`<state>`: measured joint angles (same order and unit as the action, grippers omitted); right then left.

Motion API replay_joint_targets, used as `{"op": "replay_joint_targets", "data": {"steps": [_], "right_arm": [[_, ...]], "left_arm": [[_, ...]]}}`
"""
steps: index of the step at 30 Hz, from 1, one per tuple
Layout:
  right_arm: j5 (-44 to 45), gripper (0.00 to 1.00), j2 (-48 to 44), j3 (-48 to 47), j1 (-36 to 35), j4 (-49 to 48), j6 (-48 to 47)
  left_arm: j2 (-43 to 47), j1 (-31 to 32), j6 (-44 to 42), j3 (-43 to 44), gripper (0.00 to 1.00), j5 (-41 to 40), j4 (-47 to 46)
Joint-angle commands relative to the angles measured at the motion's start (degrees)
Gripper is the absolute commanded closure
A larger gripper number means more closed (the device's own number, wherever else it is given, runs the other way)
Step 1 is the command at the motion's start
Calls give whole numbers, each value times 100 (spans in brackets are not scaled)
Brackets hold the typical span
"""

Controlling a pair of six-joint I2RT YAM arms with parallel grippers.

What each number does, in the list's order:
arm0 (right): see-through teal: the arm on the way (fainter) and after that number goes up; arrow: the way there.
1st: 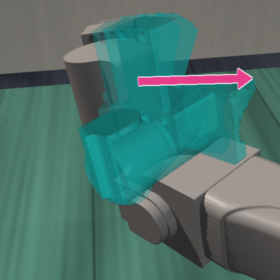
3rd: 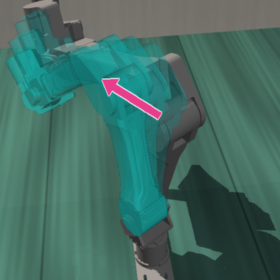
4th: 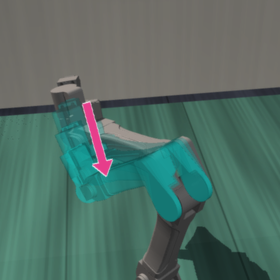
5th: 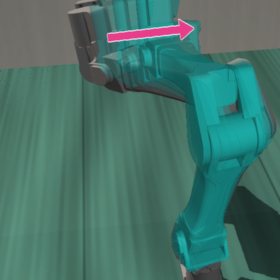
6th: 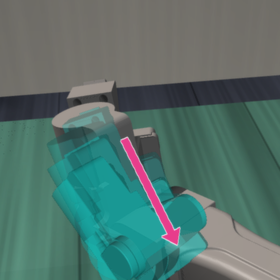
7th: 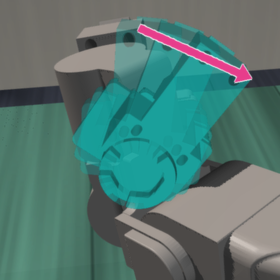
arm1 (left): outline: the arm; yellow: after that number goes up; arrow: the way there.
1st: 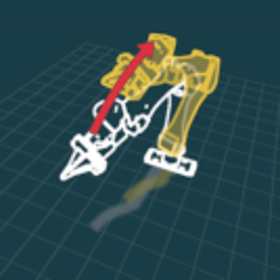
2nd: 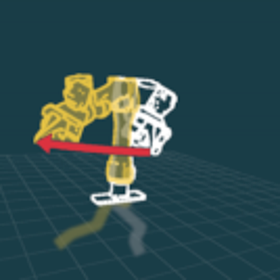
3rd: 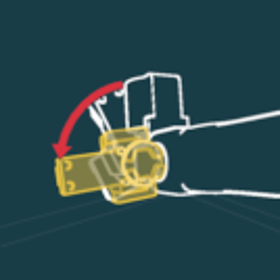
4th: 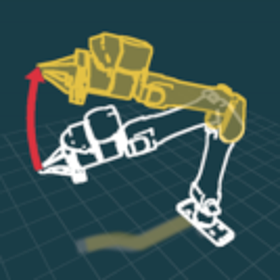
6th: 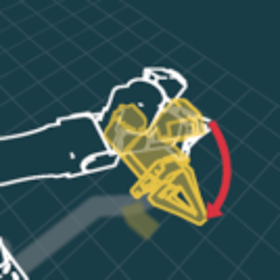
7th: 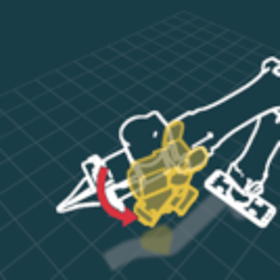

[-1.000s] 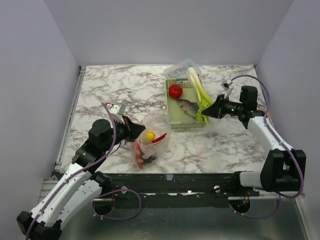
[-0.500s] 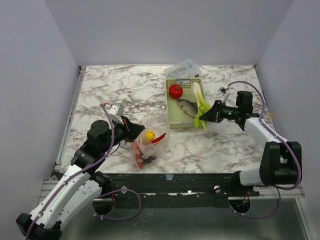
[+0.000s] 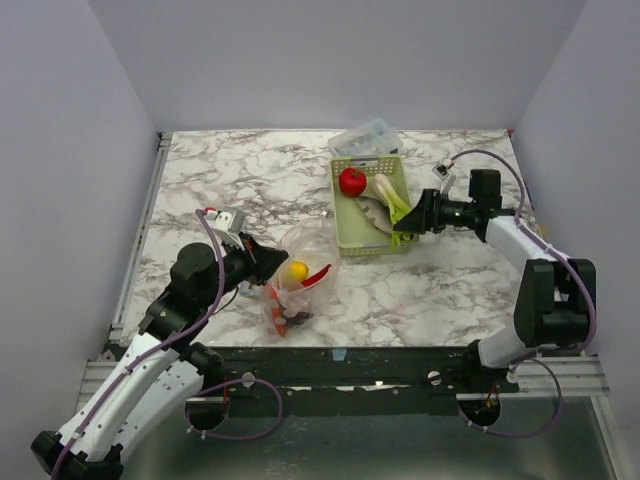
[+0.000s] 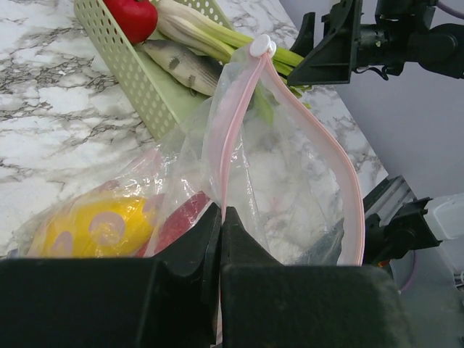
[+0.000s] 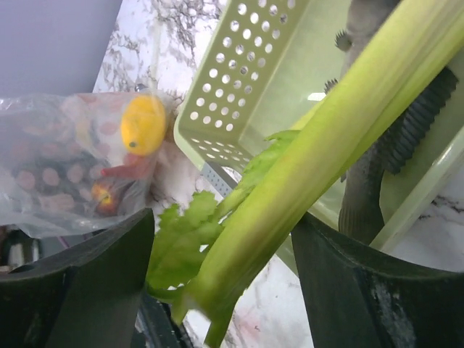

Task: Open the zip-top bag and remove the fake food
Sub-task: Place the fake vegetable in the bin.

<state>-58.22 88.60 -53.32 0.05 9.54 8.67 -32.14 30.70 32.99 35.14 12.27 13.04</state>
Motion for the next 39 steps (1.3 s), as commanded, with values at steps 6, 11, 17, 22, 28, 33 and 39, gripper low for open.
{"op": "replay_joint_targets", "data": {"steps": [6,11,17,22,28,33,39], "right_arm": [[935,6,-1358,-169,-5,1144,-1648],[1438,4,-1879,-287,-5,1556,-2276],[-127,4,-1817,-930,-5,2589,-3378],[-1042,2,-1615,-1731,-5,3569,-4343],[-1175,0,-1469,-2315,-142,4171,-4955],[-1251,0,-1364,-2357,-351,4362,-5187],[-704,0,-1333,-2456,-976,4461,-5411]], "left_arm": [[81,-49,-93,44,100,-37,46],[22,-55,-152,160,100,10,110],[-131,-64,-179,369,100,208,175],[-363,-64,-145,623,100,375,175],[-730,-64,14,755,100,602,-94],[-1022,-55,307,687,100,846,-526],[-1243,-45,531,757,100,1067,-758]]}}
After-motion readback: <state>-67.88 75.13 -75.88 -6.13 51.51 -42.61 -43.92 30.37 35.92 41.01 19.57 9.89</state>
